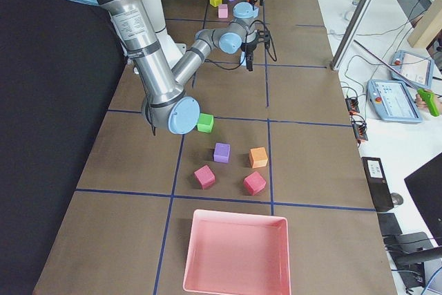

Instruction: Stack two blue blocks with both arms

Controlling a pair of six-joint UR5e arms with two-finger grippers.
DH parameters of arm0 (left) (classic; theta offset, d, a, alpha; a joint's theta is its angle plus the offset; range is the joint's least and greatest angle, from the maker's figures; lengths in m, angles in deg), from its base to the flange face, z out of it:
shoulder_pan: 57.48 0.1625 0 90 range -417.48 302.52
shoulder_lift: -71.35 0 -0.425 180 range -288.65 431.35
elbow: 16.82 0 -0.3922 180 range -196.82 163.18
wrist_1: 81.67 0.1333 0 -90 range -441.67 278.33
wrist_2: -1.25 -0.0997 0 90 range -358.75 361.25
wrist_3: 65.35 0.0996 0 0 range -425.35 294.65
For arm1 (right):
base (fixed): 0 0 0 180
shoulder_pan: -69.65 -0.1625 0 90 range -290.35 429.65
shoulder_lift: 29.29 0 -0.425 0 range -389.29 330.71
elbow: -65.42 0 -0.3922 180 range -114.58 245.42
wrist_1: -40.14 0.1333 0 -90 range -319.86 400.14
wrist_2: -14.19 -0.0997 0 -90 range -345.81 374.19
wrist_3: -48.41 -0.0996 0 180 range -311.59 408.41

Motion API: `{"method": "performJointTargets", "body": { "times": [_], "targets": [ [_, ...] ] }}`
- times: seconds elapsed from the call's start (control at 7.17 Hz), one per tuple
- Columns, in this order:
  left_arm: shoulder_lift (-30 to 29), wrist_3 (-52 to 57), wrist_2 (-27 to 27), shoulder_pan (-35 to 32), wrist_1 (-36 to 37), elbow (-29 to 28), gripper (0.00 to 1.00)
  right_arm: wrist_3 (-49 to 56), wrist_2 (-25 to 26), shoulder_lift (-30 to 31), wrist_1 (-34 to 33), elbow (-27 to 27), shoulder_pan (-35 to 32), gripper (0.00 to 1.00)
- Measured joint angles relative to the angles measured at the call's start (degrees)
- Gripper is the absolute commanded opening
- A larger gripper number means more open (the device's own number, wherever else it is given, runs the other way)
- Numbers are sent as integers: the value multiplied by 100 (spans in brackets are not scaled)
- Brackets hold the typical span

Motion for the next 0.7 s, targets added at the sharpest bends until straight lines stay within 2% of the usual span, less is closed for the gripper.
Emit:
{"method": "performJointTargets", "body": {
  "times": [0.7],
  "targets": [
    [122, -212, 63, 214, -40, -75, 100, -12, 34, 43, 2, 26, 75, 100]
  ]
}}
